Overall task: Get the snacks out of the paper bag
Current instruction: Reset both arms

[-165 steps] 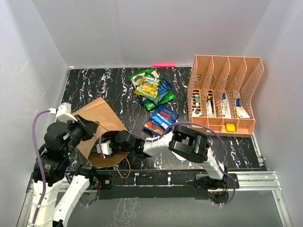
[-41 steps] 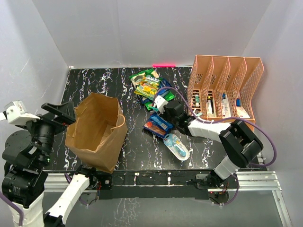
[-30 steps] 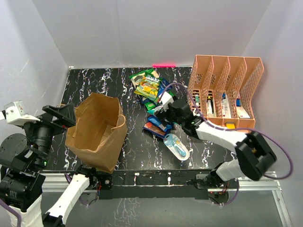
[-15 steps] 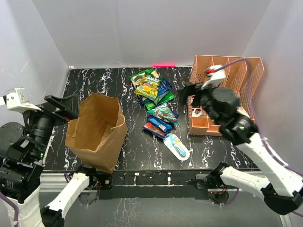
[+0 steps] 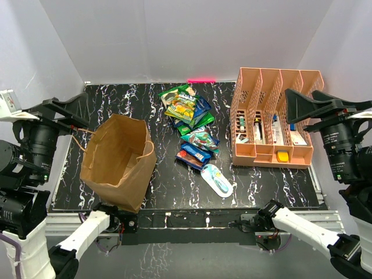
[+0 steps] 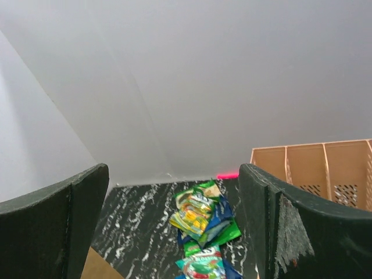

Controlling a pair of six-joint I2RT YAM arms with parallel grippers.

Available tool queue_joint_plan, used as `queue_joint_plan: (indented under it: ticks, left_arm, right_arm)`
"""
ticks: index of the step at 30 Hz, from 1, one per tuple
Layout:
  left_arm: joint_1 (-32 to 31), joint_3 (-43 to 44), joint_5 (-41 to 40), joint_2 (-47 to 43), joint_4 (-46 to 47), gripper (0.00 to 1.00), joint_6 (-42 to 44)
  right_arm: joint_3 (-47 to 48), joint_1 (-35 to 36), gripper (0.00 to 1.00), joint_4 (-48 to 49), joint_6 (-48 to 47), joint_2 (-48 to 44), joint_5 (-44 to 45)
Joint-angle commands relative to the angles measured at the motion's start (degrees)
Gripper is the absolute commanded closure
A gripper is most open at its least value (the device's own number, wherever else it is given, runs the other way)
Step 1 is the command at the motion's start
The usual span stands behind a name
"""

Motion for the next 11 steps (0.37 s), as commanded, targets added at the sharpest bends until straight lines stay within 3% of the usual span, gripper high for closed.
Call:
queue_joint_plan:
  ticks: [1, 9, 11]
  left_arm:
    - [-1.9, -2.9, 1.0, -1.2, 8.4, 0.02, 4.8]
    - [-5.0, -3.1, -1.1, -2.0, 7.8, 0.02, 8.7]
    - [-5.3, -3.2, -2.1, -2.2, 7.9, 0.02, 9.8]
  right_arm:
    - [0.3, 0.1, 0.02, -2.6, -3.4, 0.6, 0.9]
    - [1.0, 0.0, 0.02, -2.2, -8.3, 0.4, -1.3]
    - [2.3, -0.3, 0.02, -3.1, -6.5, 1.1, 2.3]
